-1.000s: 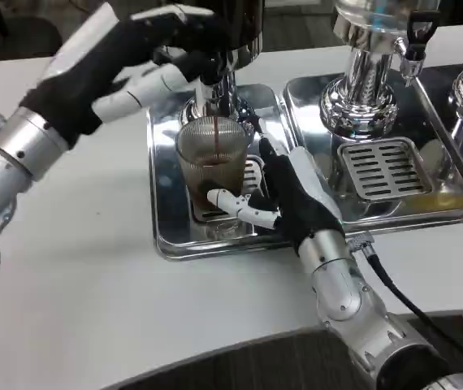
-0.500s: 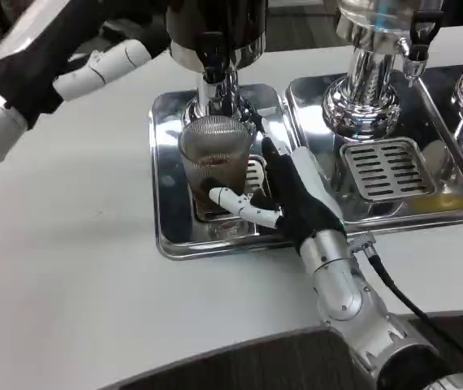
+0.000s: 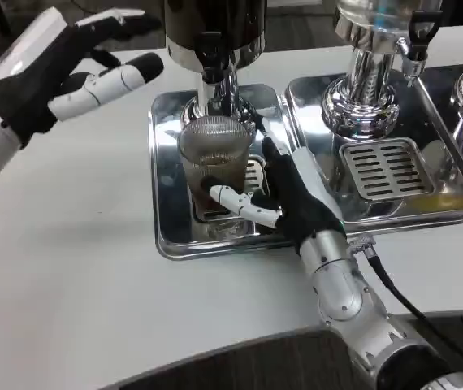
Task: Grasp the cup under the faucet to collect the drink, then remove the cup.
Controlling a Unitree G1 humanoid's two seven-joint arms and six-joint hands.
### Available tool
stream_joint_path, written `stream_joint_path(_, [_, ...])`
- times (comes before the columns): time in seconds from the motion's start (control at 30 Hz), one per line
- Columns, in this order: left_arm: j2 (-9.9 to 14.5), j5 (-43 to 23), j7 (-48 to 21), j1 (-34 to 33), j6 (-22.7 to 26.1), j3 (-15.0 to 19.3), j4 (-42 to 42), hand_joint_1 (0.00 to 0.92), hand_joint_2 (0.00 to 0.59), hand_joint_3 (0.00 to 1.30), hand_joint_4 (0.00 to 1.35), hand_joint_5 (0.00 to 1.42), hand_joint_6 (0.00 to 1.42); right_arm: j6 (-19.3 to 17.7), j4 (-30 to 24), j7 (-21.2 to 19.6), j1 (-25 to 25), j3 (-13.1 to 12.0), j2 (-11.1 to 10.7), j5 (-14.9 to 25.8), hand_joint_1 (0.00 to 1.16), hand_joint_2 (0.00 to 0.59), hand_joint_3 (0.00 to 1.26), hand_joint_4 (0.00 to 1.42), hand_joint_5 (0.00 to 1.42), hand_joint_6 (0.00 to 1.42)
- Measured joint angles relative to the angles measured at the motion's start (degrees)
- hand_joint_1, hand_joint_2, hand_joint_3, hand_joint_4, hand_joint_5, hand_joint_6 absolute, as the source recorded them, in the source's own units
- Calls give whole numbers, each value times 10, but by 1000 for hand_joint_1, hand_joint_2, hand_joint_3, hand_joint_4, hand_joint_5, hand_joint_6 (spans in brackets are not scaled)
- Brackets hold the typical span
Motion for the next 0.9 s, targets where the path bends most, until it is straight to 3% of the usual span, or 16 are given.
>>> stream_joint_path(0.47, [22,1,7,43,10,-3,36,0,75,263,197,174,365,-29,16,18,-8,-3,13,12,552,176,0,0,34,203])
stream_joint_path(0.9, [26,1,8,70,19,-11,43,0,110,285,208,193,365,-40,52,19,-27,-12,18,18,562,161,0,0,11,196])
